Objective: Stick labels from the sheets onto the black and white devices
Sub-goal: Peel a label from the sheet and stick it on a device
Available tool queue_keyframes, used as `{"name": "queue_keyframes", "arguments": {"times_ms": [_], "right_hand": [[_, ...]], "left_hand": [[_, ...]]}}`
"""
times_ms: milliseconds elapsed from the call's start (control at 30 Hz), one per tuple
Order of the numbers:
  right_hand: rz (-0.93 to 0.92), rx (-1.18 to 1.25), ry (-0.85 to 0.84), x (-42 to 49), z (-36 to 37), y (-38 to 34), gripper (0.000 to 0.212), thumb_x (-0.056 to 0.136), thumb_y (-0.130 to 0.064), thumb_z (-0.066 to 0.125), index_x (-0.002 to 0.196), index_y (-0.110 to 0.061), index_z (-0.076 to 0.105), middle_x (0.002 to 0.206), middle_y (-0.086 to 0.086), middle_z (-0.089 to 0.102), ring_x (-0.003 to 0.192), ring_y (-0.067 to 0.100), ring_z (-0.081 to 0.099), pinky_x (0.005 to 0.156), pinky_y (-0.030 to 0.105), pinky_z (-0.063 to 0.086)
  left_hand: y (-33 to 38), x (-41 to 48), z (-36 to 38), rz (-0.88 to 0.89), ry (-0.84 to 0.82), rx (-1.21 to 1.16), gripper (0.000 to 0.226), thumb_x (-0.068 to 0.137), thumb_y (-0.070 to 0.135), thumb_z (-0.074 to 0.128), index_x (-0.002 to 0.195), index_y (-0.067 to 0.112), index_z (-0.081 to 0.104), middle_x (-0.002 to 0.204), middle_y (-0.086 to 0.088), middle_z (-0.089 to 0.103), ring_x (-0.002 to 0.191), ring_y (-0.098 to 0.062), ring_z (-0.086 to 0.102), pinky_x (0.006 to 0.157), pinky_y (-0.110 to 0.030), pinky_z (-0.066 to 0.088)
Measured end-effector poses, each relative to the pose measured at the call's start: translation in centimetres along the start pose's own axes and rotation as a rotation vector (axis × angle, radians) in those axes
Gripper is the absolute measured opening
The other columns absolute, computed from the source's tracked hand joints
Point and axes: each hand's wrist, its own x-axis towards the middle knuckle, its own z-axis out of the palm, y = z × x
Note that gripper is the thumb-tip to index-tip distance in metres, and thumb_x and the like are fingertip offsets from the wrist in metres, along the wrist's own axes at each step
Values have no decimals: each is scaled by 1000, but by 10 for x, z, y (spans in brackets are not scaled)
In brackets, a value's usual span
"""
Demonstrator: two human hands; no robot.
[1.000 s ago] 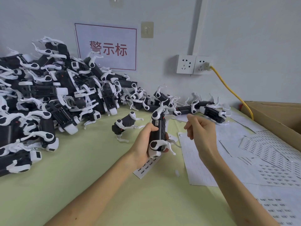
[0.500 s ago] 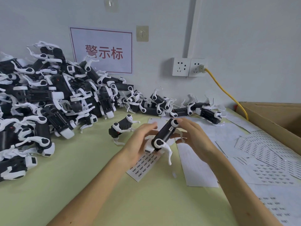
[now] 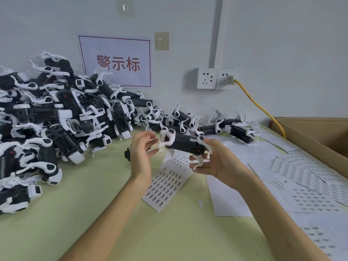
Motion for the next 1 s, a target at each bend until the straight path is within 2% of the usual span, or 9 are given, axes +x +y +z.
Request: {"name": "queue_keyframes", "arguments": {"times_ms": [133,233,333,433,533,667,833,933,1000], "right_hand": [[-60,432,184,0,-15,-5,53,89,-35,69,120,5,53,98,25,70,89,43,74,72,41,64],[-357,774,248,-8,-46,-25,55,99,-45,58,131,-1,51,133,19,63,113,41,69,94,48,55],[-643,717,400,-26,-83,-47,59,104,-58,34,150,-22,46,151,2,54,133,32,57,113,50,41],[-599,602,648,-31,-102,-44,56,106,-53,32,153,-24,42,140,0,63,117,28,70,106,43,47],[-438,656,603,-24,-92,-33,49,106,-46,34,139,-16,54,125,9,72,103,30,75,95,37,50],[-340,332,594,-14,-71,-31,39,102,-37,41,117,-16,71,103,6,79,75,20,72,73,29,48],[-414,-382,566,-6,-43,-18,27,99,-17,50,91,-10,75,74,5,72,57,14,60,56,22,44],[-443,-745,493,-1,-29,-3,25,96,-10,54,80,-14,73,67,2,69,55,13,58,56,25,47],[-407,-864,399,1,-21,5,26,96,-12,55,78,-20,73,67,1,69,56,14,60,58,28,48]], "left_hand": [[-8,10,-10,173,124,411,19,94,7,61,103,23,61,114,1,65,106,-13,61,87,-26,47],[-12,17,-19,264,222,596,29,86,6,66,107,24,60,119,-1,60,114,-24,57,99,-41,46],[-15,23,-27,334,329,788,35,82,11,71,115,20,64,125,-6,58,121,-32,52,102,-51,43],[-21,29,-32,229,347,789,49,83,13,74,130,17,59,137,-9,53,129,-33,47,105,-51,38],[-27,37,-39,159,329,727,51,84,9,74,132,13,59,137,-10,55,129,-31,48,105,-46,40],[-29,40,-48,115,297,697,46,84,9,71,128,18,60,131,-4,62,127,-29,54,101,-42,44],[-29,41,-48,104,228,658,34,95,-6,43,105,13,70,101,-6,74,95,-27,65,69,-28,45],[-20,34,-38,62,208,489,33,100,-6,43,103,12,71,96,-10,74,85,-20,64,78,-36,51],[-16,29,-31,34,173,383,33,102,-5,44,100,13,71,88,-4,75,81,-14,64,75,-34,51]]}}
